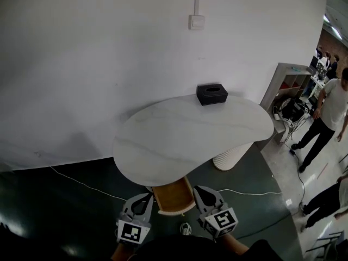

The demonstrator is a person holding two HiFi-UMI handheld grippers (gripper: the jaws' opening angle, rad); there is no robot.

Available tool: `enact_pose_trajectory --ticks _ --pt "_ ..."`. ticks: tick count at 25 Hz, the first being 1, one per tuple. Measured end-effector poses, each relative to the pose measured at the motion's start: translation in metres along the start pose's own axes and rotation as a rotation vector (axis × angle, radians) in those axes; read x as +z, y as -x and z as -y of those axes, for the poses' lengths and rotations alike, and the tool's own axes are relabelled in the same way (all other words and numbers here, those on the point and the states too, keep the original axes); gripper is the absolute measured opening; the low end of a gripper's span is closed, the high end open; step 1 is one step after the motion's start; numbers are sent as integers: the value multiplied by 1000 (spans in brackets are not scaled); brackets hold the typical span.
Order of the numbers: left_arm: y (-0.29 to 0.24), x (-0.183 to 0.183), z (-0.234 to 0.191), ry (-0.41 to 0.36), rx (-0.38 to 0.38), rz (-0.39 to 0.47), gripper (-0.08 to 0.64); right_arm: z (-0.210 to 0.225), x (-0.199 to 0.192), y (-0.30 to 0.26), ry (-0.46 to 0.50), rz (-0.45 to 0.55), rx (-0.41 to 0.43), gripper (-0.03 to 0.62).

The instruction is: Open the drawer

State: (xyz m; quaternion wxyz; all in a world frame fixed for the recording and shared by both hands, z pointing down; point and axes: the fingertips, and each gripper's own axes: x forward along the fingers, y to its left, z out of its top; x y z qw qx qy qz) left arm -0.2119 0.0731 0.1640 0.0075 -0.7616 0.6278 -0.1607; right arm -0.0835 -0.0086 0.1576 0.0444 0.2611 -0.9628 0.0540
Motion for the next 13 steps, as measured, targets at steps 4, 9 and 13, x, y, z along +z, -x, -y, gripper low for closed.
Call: enact_pose_trajectory --ticks 4,9,13 --pt "1 -1 0 9 9 -4 18 0 -1 -2 -8 -4 5 2" --pt "1 -3 0 3 14 -10 18 1 -3 -4 -9 -4 8 2" --pt "-1 -2 0 -4 10 -13 18 2 -2 -5 -12 -3 3 2"
